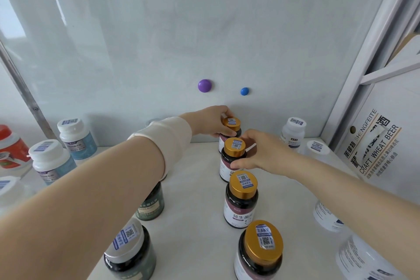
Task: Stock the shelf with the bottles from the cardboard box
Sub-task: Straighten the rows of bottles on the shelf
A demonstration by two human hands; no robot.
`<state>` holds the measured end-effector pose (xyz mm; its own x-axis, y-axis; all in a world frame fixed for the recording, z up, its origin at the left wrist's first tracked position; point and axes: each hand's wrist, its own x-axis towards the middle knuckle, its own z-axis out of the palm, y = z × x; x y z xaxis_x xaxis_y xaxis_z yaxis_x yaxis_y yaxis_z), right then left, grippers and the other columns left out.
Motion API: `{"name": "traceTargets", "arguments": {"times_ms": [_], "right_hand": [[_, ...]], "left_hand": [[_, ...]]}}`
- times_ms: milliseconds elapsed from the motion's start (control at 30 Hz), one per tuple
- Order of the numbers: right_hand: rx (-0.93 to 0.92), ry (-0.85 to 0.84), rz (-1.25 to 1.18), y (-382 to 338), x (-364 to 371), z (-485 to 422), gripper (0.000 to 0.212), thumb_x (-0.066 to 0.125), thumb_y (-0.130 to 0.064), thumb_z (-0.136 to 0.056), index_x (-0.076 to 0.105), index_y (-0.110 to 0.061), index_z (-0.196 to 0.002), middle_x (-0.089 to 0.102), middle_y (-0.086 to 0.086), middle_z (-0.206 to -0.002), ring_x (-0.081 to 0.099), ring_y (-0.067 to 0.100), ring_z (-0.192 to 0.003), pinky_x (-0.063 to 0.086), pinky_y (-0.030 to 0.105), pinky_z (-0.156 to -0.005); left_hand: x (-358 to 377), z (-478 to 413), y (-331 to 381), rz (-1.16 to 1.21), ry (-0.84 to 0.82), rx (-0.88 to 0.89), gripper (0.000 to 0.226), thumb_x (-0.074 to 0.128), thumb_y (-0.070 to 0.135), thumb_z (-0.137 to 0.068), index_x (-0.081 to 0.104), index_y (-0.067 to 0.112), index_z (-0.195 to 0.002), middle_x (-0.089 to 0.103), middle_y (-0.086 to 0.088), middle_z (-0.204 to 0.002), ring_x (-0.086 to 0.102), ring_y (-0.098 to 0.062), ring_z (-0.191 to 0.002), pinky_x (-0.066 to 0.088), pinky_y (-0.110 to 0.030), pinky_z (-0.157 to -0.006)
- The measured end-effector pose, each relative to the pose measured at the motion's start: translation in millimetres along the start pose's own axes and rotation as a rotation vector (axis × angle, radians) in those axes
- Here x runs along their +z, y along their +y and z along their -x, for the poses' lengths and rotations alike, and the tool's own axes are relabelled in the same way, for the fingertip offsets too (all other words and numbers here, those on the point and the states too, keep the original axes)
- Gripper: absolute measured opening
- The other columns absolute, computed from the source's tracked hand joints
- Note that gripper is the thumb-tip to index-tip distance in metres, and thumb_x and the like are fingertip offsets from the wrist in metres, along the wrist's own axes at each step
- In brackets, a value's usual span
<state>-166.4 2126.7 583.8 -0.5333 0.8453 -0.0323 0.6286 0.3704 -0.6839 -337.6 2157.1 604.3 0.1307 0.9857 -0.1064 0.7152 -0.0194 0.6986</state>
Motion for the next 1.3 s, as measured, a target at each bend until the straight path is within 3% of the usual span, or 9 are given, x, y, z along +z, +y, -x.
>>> {"name": "traceTargets", "arguments": {"times_ms": [100, 300, 533, 633, 767, 833, 1033, 1200, 1300], "right_hand": [[0.014, -0.019, -0.004, -1.8, 0.7, 1.8, 0.045, 0.079, -0.033, -0.069, 0.045, -0.032, -0.099, 0.052, -0.021, -0.089, 0.059, 0.001, -0.077, 0.046, 0.007, -0.050], [0.045, -0.031, 0.101, -9.0, -11.8, 11.7, 0.068, 0.073, -0.040, -0.074, 0.042, -0.019, -0.130, 0.054, -0.001, -0.125, 0.055, 0.014, -0.108, 0.045, 0.026, -0.086], [-0.039, 0.069, 0.478, -47.0, -34.5, 59.0, 0.069, 0.064, -0.041, -0.083, 0.034, -0.012, -0.138, 0.044, 0.006, -0.140, 0.043, 0.021, -0.127, 0.037, 0.032, -0.101], [-0.092, 0.095, 0.621, -67.7, -31.8, 82.3, 0.063, 0.062, -0.038, -0.084, 0.036, -0.013, -0.135, 0.044, 0.007, -0.137, 0.046, 0.025, -0.123, 0.040, 0.036, -0.098], [-0.179, 0.132, 0.758, -97.7, -18.9, 106.4, 0.054, 0.059, -0.038, -0.085, 0.041, -0.013, -0.129, 0.046, 0.008, -0.127, 0.050, 0.027, -0.106, 0.039, 0.033, -0.080], [-0.212, 0.131, 0.764, -112.5, -7.3, 118.5, 0.055, 0.057, -0.039, -0.086, 0.039, -0.014, -0.132, 0.044, 0.008, -0.130, 0.049, 0.027, -0.108, 0.039, 0.034, -0.081], [-0.354, 0.063, 0.730, -149.9, 45.0, 158.4, 0.058, 0.055, -0.042, -0.089, 0.034, -0.016, -0.136, 0.039, 0.007, -0.140, 0.043, 0.028, -0.125, 0.039, 0.039, -0.095], [-0.370, -0.019, 0.374, -147.5, 85.4, 188.7, 0.060, 0.059, -0.046, -0.084, 0.039, -0.022, -0.136, 0.043, -0.003, -0.141, 0.042, 0.015, -0.127, 0.036, 0.030, -0.101], [-0.276, -0.036, 0.088, -133.7, 113.4, 201.4, 0.059, 0.066, -0.046, -0.078, 0.045, -0.027, -0.130, 0.048, -0.010, -0.132, 0.045, 0.003, -0.115, 0.036, 0.021, -0.095]], "left_hand": [[1.7, 0.8, 2.1, -0.026, 0.003, -0.015, 0.050, 0.069, 0.022, -0.082, 0.044, 0.015, -0.125, 0.053, -0.007, -0.124, 0.055, -0.020, -0.100, 0.052, -0.024, -0.079], [-8.4, 15.7, 14.2, -0.289, -0.009, -0.092, 0.066, 0.066, 0.033, -0.084, 0.033, 0.015, -0.139, 0.049, -0.006, -0.135, 0.051, -0.024, -0.118, 0.045, -0.031, -0.097], [-31.8, 104.9, 39.7, -0.705, 0.118, -0.092, 0.050, 0.059, 0.031, -0.089, 0.041, 0.020, -0.134, 0.052, -0.002, -0.132, 0.051, -0.023, -0.116, 0.039, -0.033, -0.095], [-36.2, 154.1, 45.1, -0.887, 0.130, -0.180, 0.045, 0.057, 0.031, -0.090, 0.042, 0.025, -0.132, 0.050, 0.000, -0.131, 0.051, -0.026, -0.114, 0.043, -0.037, -0.094], [-38.9, 211.8, 45.0, -1.034, 0.127, -0.238, 0.041, 0.055, 0.029, -0.089, 0.045, 0.023, -0.128, 0.053, -0.001, -0.125, 0.053, -0.028, -0.109, 0.045, -0.038, -0.092], [-37.6, 236.0, 42.2, -1.065, 0.108, -0.255, 0.044, 0.056, 0.032, -0.089, 0.044, 0.023, -0.130, 0.054, -0.001, -0.126, 0.055, -0.027, -0.110, 0.045, -0.038, -0.092], [-38.4, 294.0, 19.6, -0.813, 0.143, -0.252, 0.048, 0.061, 0.033, -0.088, 0.044, 0.022, -0.131, 0.055, 0.000, -0.128, 0.054, -0.022, -0.113, 0.042, -0.040, -0.099], [-29.3, 303.6, -8.2, -0.396, 0.209, -0.162, 0.049, 0.063, 0.033, -0.086, 0.046, 0.020, -0.130, 0.057, 0.001, -0.126, 0.054, -0.014, -0.105, 0.040, -0.024, -0.087], [-19.2, 293.9, -28.0, -0.196, 0.206, -0.115, 0.056, 0.065, 0.039, -0.083, 0.042, 0.022, -0.132, 0.054, 0.003, -0.127, 0.054, -0.011, -0.105, 0.041, -0.024, -0.087]]}}
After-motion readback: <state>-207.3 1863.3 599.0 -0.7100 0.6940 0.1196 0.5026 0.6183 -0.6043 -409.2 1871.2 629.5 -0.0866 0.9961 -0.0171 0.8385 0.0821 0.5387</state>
